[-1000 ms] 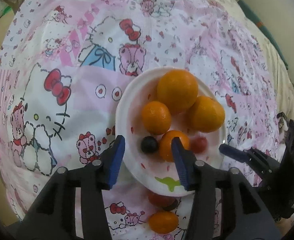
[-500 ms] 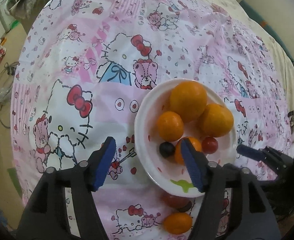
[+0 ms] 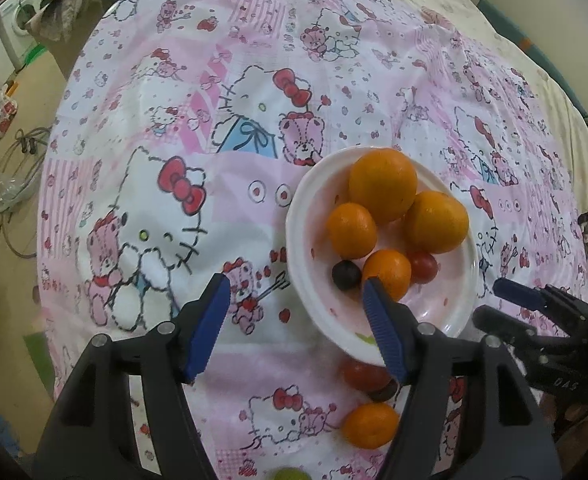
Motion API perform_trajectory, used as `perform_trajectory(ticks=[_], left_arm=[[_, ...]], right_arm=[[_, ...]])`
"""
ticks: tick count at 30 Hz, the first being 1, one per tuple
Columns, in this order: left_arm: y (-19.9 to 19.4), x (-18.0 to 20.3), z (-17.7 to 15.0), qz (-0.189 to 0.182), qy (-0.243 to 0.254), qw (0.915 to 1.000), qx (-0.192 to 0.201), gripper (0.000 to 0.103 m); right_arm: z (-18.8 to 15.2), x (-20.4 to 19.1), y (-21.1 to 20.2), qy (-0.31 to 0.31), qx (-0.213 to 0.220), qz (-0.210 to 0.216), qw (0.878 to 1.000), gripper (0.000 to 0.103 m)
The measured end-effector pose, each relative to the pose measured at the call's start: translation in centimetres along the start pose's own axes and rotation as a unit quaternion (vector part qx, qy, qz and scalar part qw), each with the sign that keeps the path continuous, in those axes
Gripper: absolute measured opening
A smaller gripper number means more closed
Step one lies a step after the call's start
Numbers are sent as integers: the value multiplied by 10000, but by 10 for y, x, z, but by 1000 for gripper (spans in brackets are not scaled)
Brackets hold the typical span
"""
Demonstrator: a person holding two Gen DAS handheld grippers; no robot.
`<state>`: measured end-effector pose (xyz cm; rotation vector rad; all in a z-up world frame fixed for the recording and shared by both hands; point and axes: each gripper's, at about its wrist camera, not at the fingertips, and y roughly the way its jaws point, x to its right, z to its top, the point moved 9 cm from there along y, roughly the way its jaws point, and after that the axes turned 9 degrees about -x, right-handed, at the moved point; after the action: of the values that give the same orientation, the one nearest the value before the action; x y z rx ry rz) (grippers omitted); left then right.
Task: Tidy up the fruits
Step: 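Move the left tool to the tangerine beside the plate and grasp it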
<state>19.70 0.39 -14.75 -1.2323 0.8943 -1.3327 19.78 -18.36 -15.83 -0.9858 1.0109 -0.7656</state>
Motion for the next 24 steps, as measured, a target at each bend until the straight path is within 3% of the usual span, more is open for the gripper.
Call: perform_trajectory(ticks=[6,10,17,24], left_arm=[[-14,5,-13,340,361,9986,185,65],[-22,18,-27,306,746,9965,196,65],[-1,48,-75,115,1204,9918,-412,65],[24,71,-110,190,1534,9842,-860,65]], right_arm=[[-8,0,-17,165,149,59,9997,65],[-15,2,-28,271,263,70,9993,65],[-36,11,-41,727,402,204,9963,65],[-55,16,-45,998,461,296,9935,65]])
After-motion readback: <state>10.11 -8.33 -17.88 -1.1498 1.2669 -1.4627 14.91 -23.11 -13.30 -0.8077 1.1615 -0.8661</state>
